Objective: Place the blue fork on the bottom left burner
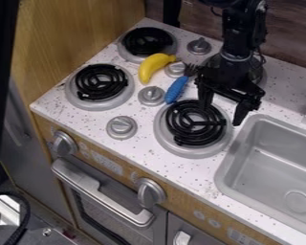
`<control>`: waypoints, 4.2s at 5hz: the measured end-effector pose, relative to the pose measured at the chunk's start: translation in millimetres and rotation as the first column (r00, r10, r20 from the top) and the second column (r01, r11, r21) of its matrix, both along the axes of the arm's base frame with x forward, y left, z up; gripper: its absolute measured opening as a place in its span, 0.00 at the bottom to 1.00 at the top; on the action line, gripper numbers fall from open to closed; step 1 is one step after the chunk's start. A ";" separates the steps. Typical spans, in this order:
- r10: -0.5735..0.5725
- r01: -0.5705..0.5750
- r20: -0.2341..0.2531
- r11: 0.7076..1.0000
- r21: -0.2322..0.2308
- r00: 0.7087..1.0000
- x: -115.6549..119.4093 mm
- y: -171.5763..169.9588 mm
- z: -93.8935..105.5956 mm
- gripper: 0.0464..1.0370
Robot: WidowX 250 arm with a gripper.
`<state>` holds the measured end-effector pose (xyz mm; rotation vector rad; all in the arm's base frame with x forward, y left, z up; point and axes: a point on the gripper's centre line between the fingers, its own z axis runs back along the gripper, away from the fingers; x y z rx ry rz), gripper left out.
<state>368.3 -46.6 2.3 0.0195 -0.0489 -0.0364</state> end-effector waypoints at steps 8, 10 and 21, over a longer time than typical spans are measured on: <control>0.234 -0.235 -0.116 0.972 0.009 0.965 73.0 121.9 -65.0 0.64; 0.164 -0.163 -0.029 0.986 0.044 0.986 63.4 124.8 -29.0 0.36; 0.213 -0.212 -0.040 0.977 0.022 0.976 -34.3 160.7 14.6 0.96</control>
